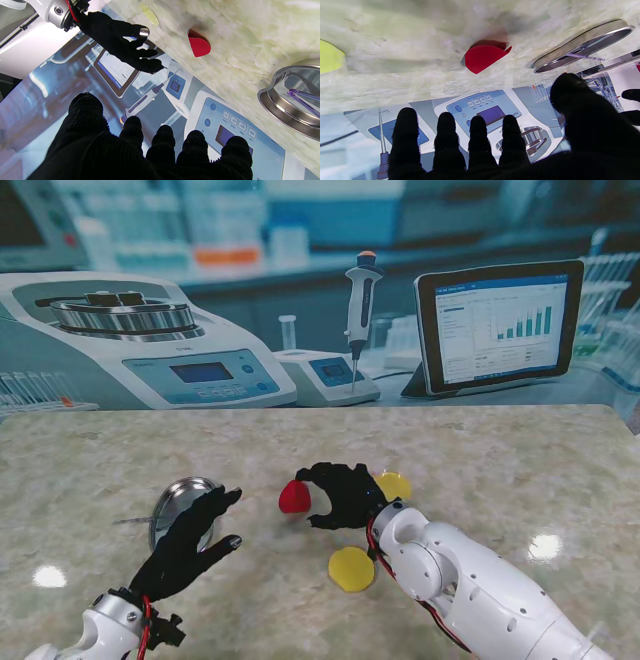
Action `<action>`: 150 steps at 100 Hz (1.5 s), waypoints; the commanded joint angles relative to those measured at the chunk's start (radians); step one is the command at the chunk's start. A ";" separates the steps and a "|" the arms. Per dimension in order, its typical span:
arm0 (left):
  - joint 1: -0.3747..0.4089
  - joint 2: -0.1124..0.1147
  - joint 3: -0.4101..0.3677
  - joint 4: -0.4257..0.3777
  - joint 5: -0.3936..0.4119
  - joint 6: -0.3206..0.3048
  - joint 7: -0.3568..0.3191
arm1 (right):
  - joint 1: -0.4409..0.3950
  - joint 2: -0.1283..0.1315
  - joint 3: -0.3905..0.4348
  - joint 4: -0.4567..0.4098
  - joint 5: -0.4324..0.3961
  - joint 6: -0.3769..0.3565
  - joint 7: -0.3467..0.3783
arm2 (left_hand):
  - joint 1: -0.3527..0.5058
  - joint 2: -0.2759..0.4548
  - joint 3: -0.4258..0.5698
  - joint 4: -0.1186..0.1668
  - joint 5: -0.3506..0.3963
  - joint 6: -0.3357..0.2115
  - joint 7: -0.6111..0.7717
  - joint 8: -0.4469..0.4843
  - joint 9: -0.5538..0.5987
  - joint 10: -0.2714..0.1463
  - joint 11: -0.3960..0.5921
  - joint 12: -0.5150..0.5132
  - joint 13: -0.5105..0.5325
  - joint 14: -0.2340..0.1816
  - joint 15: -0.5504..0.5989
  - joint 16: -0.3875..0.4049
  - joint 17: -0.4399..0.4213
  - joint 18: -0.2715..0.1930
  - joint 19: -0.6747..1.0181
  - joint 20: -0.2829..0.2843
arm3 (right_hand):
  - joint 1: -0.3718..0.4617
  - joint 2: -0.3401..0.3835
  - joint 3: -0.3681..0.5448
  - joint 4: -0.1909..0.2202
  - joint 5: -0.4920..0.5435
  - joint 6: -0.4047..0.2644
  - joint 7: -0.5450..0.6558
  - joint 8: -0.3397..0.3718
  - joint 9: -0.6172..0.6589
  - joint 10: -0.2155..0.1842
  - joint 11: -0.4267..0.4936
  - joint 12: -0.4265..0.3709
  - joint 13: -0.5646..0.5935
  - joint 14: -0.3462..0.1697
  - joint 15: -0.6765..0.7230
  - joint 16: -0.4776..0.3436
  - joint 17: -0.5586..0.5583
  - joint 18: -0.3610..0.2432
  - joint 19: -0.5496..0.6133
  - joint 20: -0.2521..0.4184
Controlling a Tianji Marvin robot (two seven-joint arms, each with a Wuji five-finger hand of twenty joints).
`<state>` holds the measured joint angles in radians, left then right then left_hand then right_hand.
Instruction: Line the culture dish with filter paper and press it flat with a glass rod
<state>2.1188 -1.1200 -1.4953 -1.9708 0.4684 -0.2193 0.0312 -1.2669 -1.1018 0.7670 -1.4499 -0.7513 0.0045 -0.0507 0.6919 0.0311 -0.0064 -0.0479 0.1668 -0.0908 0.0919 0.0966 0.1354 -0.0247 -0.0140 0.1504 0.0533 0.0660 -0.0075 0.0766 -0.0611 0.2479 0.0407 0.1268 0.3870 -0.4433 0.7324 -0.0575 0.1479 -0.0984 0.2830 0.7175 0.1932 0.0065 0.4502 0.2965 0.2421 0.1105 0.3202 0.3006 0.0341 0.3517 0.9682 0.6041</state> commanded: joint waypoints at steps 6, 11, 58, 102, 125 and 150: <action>0.003 0.004 -0.003 -0.004 0.001 0.004 -0.011 | 0.046 -0.024 -0.037 0.035 0.017 0.012 0.004 | 0.009 0.016 -0.015 0.030 -0.006 -0.008 0.022 0.013 -0.024 -0.018 0.005 0.019 -0.028 -0.030 -0.010 0.016 -0.002 -0.018 -0.049 0.001 | 0.000 0.036 -0.033 0.013 0.006 -0.012 0.017 -0.022 -0.012 -0.005 0.000 -0.001 0.019 0.006 -0.010 0.005 -0.016 -0.007 -0.016 -0.011; 0.001 0.005 -0.003 -0.004 0.004 0.004 -0.013 | 0.066 -0.030 -0.057 0.052 0.029 0.020 0.003 | 0.010 0.016 -0.015 0.030 0.001 -0.007 0.031 0.017 -0.024 -0.018 0.005 0.020 -0.028 -0.030 -0.010 0.017 -0.002 -0.018 -0.049 0.002 | 0.003 0.044 -0.042 0.015 0.007 -0.014 0.036 -0.020 -0.012 -0.005 0.006 0.006 0.016 0.006 0.002 0.016 -0.017 -0.009 -0.013 -0.009; -0.007 0.007 -0.003 -0.003 0.007 0.001 -0.023 | 0.200 -0.081 -0.215 0.190 0.116 0.105 0.009 | 0.010 0.016 -0.015 0.030 -0.006 -0.008 0.058 0.031 -0.024 -0.019 0.005 0.021 -0.028 -0.030 -0.010 0.018 -0.002 -0.018 -0.049 0.004 | 0.013 0.081 -0.057 0.021 0.070 0.022 0.098 -0.020 0.001 0.014 0.078 0.052 0.038 0.029 0.050 0.047 -0.010 -0.007 0.003 -0.004; -0.009 0.008 -0.005 0.000 0.014 0.000 -0.024 | 0.250 -0.103 -0.296 0.251 0.109 0.140 0.003 | 0.010 0.016 -0.015 0.030 -0.008 -0.009 0.060 0.031 -0.025 -0.018 0.004 0.020 -0.028 -0.030 -0.010 0.019 -0.002 -0.018 -0.049 0.005 | 0.001 0.049 -0.038 0.023 -0.046 0.066 0.064 -0.044 -0.024 0.025 -0.034 0.004 -0.019 0.039 0.046 0.050 -0.029 -0.013 0.000 -0.009; -0.010 0.007 -0.007 0.000 0.013 -0.002 -0.024 | 0.270 -0.114 -0.330 0.277 0.106 0.150 0.000 | 0.011 0.015 -0.015 0.030 -0.008 -0.007 0.061 0.031 -0.025 -0.018 0.004 0.020 -0.028 -0.031 -0.010 0.019 -0.002 -0.018 -0.049 0.006 | -0.023 0.011 -0.036 0.010 -0.047 0.105 0.045 -0.045 -0.026 0.039 -0.081 0.004 -0.039 0.057 0.038 0.050 -0.034 -0.013 -0.006 -0.009; -0.011 0.008 -0.017 0.003 0.018 -0.006 -0.026 | 0.287 -0.127 -0.350 0.309 0.103 0.161 -0.018 | 0.011 0.010 -0.016 0.030 -0.007 -0.012 0.062 0.032 -0.024 -0.020 0.005 0.020 -0.028 -0.030 -0.009 0.019 -0.002 -0.019 -0.048 0.006 | -0.057 -0.011 -0.005 -0.004 -0.072 0.146 -0.031 -0.047 -0.032 0.058 -0.200 0.009 -0.073 0.081 0.020 0.050 -0.045 -0.013 -0.018 -0.003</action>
<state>2.1053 -1.1144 -1.5081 -1.9695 0.4811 -0.2208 0.0118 -0.9798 -1.2227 0.4212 -1.1470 -0.6467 0.1612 -0.0675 0.6919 0.0311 -0.0064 -0.0479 0.1669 -0.0907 0.1307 0.1207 0.1354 -0.0247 -0.0139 0.1513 0.0534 0.0660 -0.0077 0.0860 -0.0611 0.2479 0.0407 0.1268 0.3694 -0.4197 0.7087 -0.0400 0.1139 0.0309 0.2807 0.6792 0.1922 0.0469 0.2813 0.3064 0.2092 0.1757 0.3574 0.3329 0.0060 0.3460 0.9662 0.6041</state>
